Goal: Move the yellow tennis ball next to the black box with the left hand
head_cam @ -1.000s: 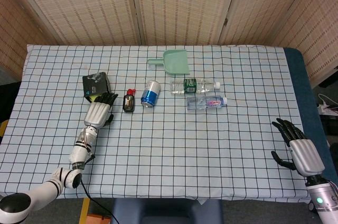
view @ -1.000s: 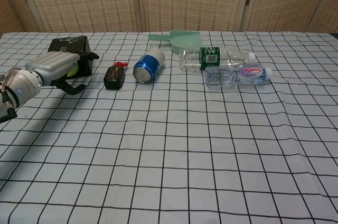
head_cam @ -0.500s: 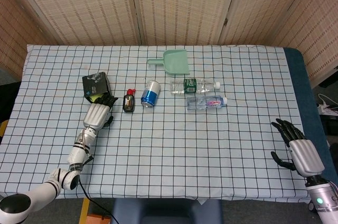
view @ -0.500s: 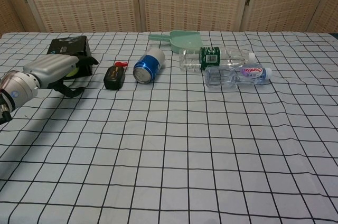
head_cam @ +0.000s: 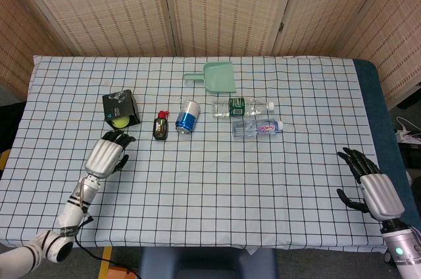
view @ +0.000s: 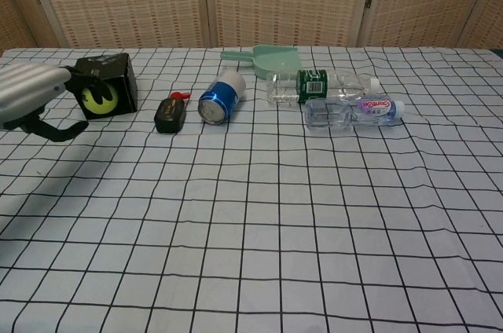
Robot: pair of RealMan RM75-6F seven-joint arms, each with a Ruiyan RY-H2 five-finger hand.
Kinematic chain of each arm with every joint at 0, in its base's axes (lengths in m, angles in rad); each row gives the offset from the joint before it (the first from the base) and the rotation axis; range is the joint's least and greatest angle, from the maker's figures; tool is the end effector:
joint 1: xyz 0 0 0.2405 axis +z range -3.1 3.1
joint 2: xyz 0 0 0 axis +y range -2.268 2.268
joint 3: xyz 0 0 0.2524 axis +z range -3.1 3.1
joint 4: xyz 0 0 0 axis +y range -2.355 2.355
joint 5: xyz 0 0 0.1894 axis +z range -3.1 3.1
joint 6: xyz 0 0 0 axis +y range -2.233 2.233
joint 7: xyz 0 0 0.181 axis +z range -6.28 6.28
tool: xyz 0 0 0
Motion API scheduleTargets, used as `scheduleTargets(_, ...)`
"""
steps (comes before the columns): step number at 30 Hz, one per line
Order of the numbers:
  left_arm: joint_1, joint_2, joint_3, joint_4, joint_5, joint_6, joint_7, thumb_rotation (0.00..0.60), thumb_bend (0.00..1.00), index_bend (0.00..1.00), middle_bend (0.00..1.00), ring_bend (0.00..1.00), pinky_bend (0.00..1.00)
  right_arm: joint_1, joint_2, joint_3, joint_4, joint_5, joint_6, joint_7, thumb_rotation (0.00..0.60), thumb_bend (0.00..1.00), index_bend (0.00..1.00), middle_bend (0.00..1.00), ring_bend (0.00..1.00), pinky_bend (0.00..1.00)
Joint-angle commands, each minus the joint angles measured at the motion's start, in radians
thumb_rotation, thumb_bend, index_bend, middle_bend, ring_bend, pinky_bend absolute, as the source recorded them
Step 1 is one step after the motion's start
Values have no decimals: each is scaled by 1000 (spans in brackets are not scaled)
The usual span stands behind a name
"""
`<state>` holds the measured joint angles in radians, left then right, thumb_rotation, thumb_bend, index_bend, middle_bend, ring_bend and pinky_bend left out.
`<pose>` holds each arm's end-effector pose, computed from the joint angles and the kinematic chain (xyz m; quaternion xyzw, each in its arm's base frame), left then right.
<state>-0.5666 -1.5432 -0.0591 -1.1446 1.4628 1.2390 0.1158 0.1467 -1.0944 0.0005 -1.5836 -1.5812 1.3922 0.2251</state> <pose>-0.2204 0.3568 0.0428 -0.7284 -0.2560 -0.3921 0.5001 -0.2922 -0.2233 0.1573 0.6184 -0.4461 0.4170 0.4945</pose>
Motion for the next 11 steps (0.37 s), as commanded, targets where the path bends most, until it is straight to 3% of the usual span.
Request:
scheduleTargets(1, 103, 178, 90, -158, 102, 128, 63, 600, 436, 308, 336, 224, 296, 1, -3, -1, 2, 1, -4, -4, 600, 266, 97, 25, 0, 141)
scheduleTargets(5, 159, 232, 114, -195, 123, 192, 71, 600, 436, 308, 346, 235, 299, 4, -9, -2, 6, -1, -8, -14, 600, 265, 97, 25, 0, 141)
scheduleTargets(11, 218, 224, 122, -155, 136, 249, 70, 600, 436, 308, 356, 238, 300, 4, -16, -1, 13, 6, -11, -27, 600, 265, 97, 25, 0, 141)
